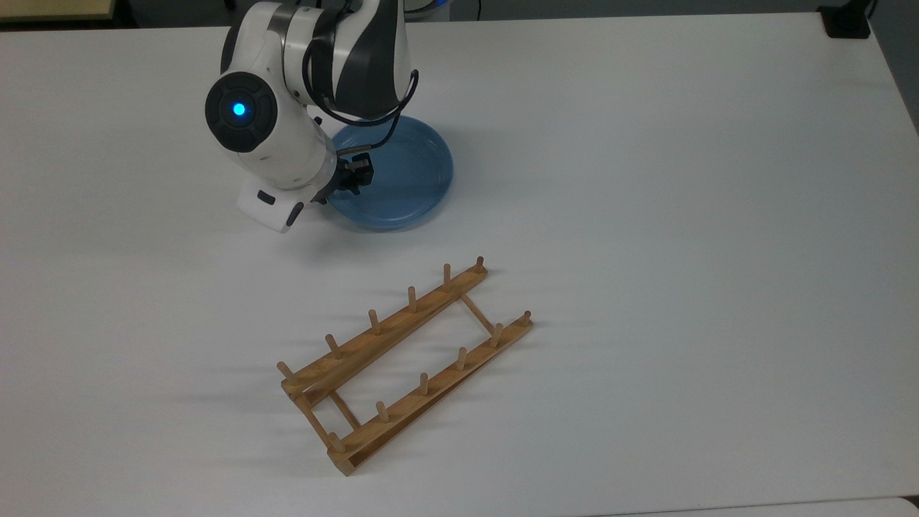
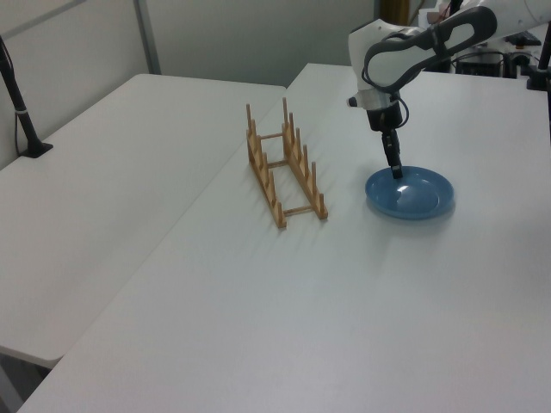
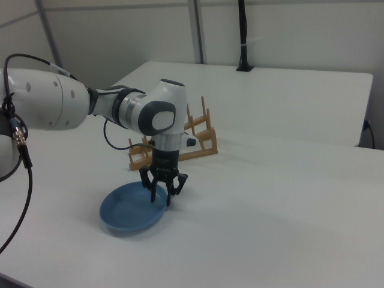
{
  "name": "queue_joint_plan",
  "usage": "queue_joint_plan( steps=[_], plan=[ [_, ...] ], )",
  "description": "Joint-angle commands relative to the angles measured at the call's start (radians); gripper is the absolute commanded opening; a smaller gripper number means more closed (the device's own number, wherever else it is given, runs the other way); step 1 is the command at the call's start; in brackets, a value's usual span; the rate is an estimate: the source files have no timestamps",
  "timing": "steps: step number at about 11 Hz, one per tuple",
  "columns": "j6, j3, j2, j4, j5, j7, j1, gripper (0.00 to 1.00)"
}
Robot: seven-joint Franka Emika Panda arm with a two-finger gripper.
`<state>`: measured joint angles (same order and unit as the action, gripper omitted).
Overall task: Place plate in plate rack
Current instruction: 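Lower the gripper onto the blue plate's rim and close on it, then lift the blue plate by its rim, tilting it upright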
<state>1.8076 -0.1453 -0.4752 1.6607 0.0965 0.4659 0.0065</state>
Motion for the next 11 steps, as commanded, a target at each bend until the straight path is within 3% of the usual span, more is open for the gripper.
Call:
queue_joint_plan(
  steps=[1, 5, 8, 11],
  plan=[
    [0.041, -0.002, -0.016, 0.001, -0.015, 0.020, 0.004, 0.33],
    [0.045, 0.000, -0.017, 0.001, -0.024, 0.060, 0.003, 0.03],
    [0.032, 0.000, -0.003, -0.004, -0.024, 0.066, 0.004, 0.00],
    [-0.028, -0.003, 0.084, -0.027, -0.023, 0.124, 0.001, 0.00]
  ],
)
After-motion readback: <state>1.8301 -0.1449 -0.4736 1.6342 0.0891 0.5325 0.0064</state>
